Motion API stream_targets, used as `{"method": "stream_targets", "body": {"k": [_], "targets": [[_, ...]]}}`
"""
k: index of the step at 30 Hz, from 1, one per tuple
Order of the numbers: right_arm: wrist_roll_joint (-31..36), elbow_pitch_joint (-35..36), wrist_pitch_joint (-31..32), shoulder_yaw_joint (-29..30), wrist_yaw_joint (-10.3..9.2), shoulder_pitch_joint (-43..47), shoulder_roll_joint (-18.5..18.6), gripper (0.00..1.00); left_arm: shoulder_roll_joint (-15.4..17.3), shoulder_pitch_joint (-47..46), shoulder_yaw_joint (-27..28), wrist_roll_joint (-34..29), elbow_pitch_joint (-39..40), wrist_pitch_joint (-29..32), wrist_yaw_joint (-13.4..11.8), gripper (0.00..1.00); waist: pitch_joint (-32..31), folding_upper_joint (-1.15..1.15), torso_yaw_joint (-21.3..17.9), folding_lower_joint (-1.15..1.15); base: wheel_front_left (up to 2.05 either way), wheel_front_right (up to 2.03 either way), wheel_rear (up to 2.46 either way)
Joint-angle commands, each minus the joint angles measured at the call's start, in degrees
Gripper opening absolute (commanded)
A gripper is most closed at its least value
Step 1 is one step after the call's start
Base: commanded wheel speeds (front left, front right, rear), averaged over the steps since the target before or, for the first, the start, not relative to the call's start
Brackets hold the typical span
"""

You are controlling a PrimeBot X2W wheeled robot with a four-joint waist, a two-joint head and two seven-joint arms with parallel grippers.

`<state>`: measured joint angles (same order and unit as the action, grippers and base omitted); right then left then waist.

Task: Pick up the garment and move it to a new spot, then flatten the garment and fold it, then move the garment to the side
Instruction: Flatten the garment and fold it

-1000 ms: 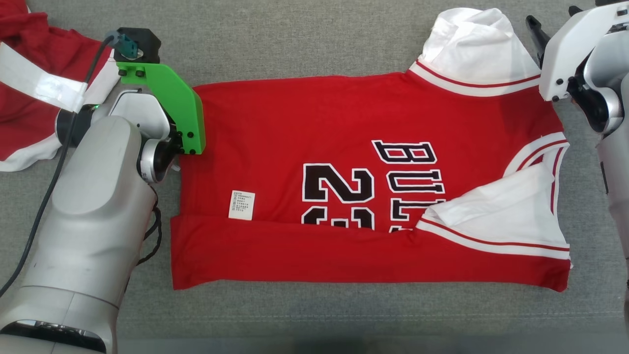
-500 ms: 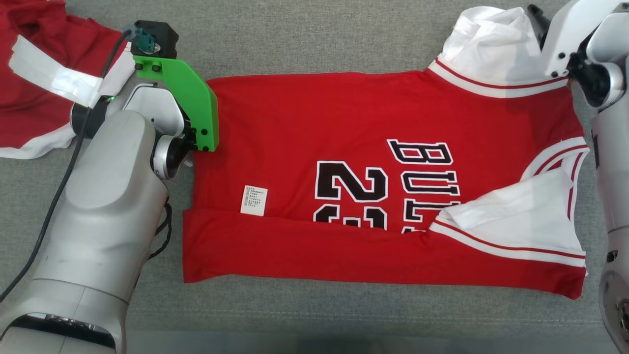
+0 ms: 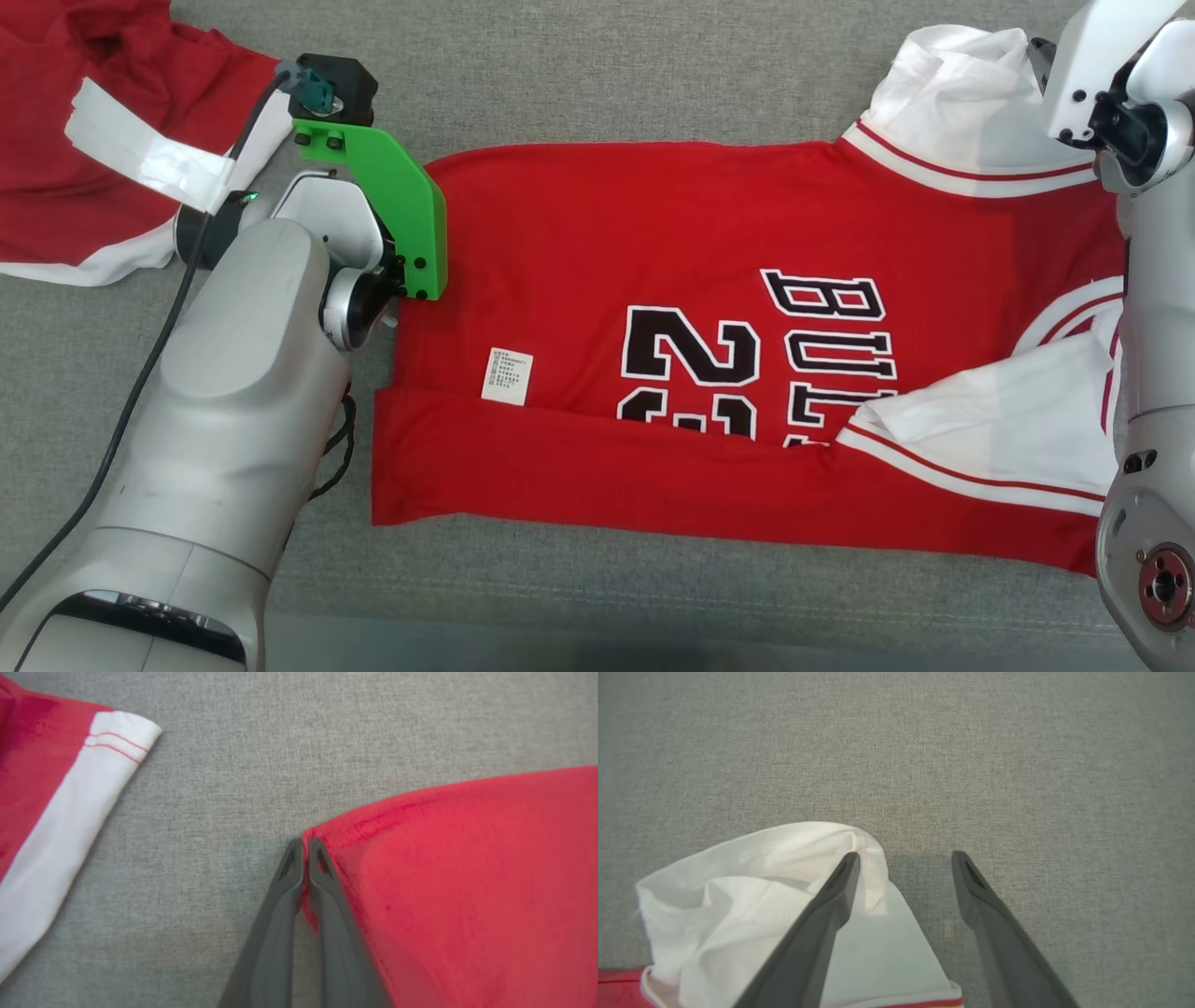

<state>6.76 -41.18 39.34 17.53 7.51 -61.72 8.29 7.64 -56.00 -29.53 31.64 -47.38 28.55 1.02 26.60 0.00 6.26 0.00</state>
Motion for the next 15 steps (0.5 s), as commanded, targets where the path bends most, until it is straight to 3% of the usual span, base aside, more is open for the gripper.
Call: {"method": "stream_targets", "body": {"k": [1,8,11,15], "targets": [[0.7,0.4,0.4,0.5,-0.04,-0.8,0.0,1.00,-0.4,1.0,-0.6,0.1,-1.4,0.4,0.4,0.00,0.1,0.00,0.3,0.00,0.00,0.00,0.00],[4.0,1.3,0.8,3.0,-0.04,-1.3,-1.2,1.00,-1.0,0.1,-1.2,0.1,-1.8,-0.2,0.5,0.00,1.1,0.00,1.2,0.00,0.00,0.00,0.00],[5.7,1.6,0.5,4.4,-0.03,-1.8,-1.9,0.92,-1.4,-0.6,-1.5,0.2,-1.9,-0.4,0.5,0.00,2.0,0.00,1.5,0.00,0.00,0.00,0.00],[7.3,2.0,0.2,6.0,-0.04,-1.6,-2.6,0.88,-1.8,-1.1,-1.8,0.4,-2.5,-0.8,0.8,0.00,2.8,0.00,1.5,0.00,0.00,0.00,0.00]]}}
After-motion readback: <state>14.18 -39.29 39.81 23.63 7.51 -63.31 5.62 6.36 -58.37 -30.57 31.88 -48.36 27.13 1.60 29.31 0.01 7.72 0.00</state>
